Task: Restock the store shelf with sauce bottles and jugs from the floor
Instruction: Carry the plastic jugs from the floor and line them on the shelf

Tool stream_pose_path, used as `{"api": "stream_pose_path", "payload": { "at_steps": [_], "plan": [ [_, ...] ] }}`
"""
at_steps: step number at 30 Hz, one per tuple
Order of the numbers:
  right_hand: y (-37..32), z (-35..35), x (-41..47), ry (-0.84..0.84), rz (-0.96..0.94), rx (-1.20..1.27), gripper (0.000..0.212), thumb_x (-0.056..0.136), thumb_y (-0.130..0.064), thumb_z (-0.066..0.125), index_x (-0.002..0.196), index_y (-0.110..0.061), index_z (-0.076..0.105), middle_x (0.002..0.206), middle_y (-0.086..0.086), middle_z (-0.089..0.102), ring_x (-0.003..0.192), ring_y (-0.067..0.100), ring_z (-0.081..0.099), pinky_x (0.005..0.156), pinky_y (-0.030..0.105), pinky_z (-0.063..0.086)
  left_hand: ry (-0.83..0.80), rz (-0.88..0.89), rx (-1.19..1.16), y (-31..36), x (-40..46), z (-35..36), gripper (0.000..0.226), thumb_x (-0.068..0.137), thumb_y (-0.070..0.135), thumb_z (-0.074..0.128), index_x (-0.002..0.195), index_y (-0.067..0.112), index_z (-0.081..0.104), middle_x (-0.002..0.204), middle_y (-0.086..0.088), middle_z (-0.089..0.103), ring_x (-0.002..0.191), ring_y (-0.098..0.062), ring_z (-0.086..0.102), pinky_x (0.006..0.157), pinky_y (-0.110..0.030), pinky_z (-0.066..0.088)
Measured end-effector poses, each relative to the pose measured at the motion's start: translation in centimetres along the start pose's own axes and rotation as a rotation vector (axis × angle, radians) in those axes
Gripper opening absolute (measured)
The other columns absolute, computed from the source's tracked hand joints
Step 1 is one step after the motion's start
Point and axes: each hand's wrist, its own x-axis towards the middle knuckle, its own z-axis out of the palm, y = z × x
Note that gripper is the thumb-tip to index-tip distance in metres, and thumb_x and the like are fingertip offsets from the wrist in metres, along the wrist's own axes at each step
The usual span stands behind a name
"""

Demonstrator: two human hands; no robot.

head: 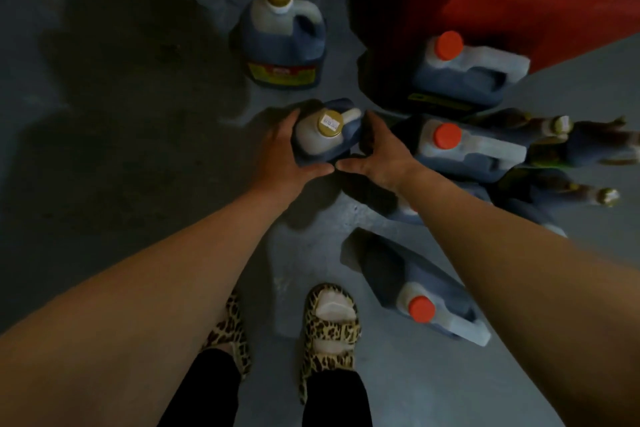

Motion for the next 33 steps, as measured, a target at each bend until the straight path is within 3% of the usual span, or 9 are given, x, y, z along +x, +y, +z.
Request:
{"api": "stream_pose_path", "payload": {
  "at_steps": [8, 12, 16, 19, 22, 25, 28, 30, 33],
  "plan": [
    [0.2, 0.2, 2.1, -0.056, -0.052, 0.031, 0.117, 0.077, -0.017, 0.088, 0.162, -0.023, 0.008, 0.165, 0.002, 0.028, 0.151, 0.025, 0.028, 0.123, 0.041, 0.030, -0.068, -0.012, -0.069, -1.9, 2.8, -1.7, 0.097, 0.064, 0.026, 0.092, 0.145, 0.027, 0.039, 0.143, 0.003, 0.048, 0.132, -0.018, 0.045, 0.105, -0.041, 0.045],
    [-0.5, 0.3, 3.1, -0.097, -0.069, 0.058, 0.112, 0.078, -0.014, 0.087, 0.161, -0.025, 0.012, 0.163, 0.001, 0.032, 0.150, 0.022, 0.029, 0.122, 0.039, 0.030, -0.130, 0.003, -0.028, -1.9, 4.4, -4.1, 0.093, 0.070, 0.028, 0.088, 0.148, 0.025, 0.037, 0.135, 0.008, 0.046, 0.127, -0.013, 0.043, 0.096, -0.031, 0.039],
    [-1.1, 0.4, 4.6, -0.127, -0.063, 0.081, 0.109, 0.075, -0.006, 0.087, 0.159, -0.019, 0.020, 0.160, 0.000, 0.037, 0.144, 0.013, 0.035, 0.109, 0.020, 0.033, -0.208, 0.015, -0.054, -2.3, 5.0, -5.1, 0.089, 0.061, 0.035, 0.092, 0.132, 0.038, 0.040, 0.131, 0.005, 0.049, 0.130, -0.021, 0.047, 0.106, -0.041, 0.042],
    [-0.7, 0.2, 5.6, -0.156, -0.046, 0.037, 0.114, 0.072, -0.005, 0.089, 0.161, -0.020, 0.018, 0.159, -0.002, 0.036, 0.145, 0.016, 0.034, 0.113, 0.026, 0.033, -0.241, 0.006, -0.094, -2.7, 5.1, -4.9, 0.079, 0.069, 0.019, 0.089, 0.124, 0.041, 0.036, 0.129, 0.006, 0.048, 0.128, -0.018, 0.047, 0.106, -0.040, 0.043],
    [-0.7, 0.1, 6.0, -0.174, -0.034, 0.034, 0.112, 0.071, -0.005, 0.089, 0.159, -0.023, 0.021, 0.156, -0.003, 0.039, 0.143, 0.016, 0.037, 0.114, 0.033, 0.037, -0.243, 0.009, -0.194, -2.8, 5.2, -4.7, 0.076, 0.075, 0.015, 0.084, 0.133, 0.034, 0.038, 0.138, 0.002, 0.048, 0.130, -0.017, 0.045, 0.103, -0.034, 0.043],
    [-1.3, -0.1, 6.7, -0.197, -0.032, 0.046, 0.109, 0.071, -0.010, 0.091, 0.159, -0.023, 0.027, 0.148, -0.008, 0.046, 0.136, 0.016, 0.046, 0.095, 0.018, 0.051, -0.215, 0.001, -0.296, -2.6, 5.5, -4.8, 0.078, 0.078, 0.009, 0.081, 0.143, 0.021, 0.039, 0.133, 0.003, 0.048, 0.125, -0.011, 0.044, 0.098, -0.026, 0.041],
    [-2.5, -0.7, 7.5, -0.248, -0.018, 0.068, 0.114, 0.062, -0.025, 0.097, 0.156, -0.024, 0.032, 0.149, -0.005, 0.048, 0.136, 0.020, 0.049, 0.103, 0.030, 0.049, -0.226, -0.057, -0.385, -2.8, 6.0, -5.4, 0.085, 0.063, 0.032, 0.087, 0.136, 0.026, 0.044, 0.136, 0.001, 0.052, 0.123, -0.011, 0.050, 0.098, -0.028, 0.046],
    [-3.7, -0.5, 6.7, -0.267, 0.015, 0.061, 0.093, 0.072, -0.015, 0.090, 0.150, -0.021, 0.042, 0.138, -0.006, 0.056, 0.124, 0.014, 0.055, 0.095, 0.023, 0.046, -0.226, -0.153, -0.451, -3.2, 5.5, -6.1, 0.081, 0.067, 0.039, 0.084, 0.138, 0.023, 0.046, 0.138, -0.003, 0.056, 0.123, -0.019, 0.056, 0.097, -0.035, 0.051],
    [-3.6, 2.2, 4.4, -0.329, 0.112, 0.206, 0.064, 0.072, -0.013, 0.090, 0.129, -0.019, 0.062, 0.118, -0.004, 0.071, 0.103, 0.011, 0.068, 0.082, 0.018, 0.054, -0.248, -0.299, -0.477, -3.9, 3.4, -7.5, 0.050, 0.093, 0.035, 0.063, 0.139, 0.023, 0.049, 0.131, 0.001, 0.061, 0.108, -0.016, 0.062, 0.080, -0.033, 0.053]
  ]
}}
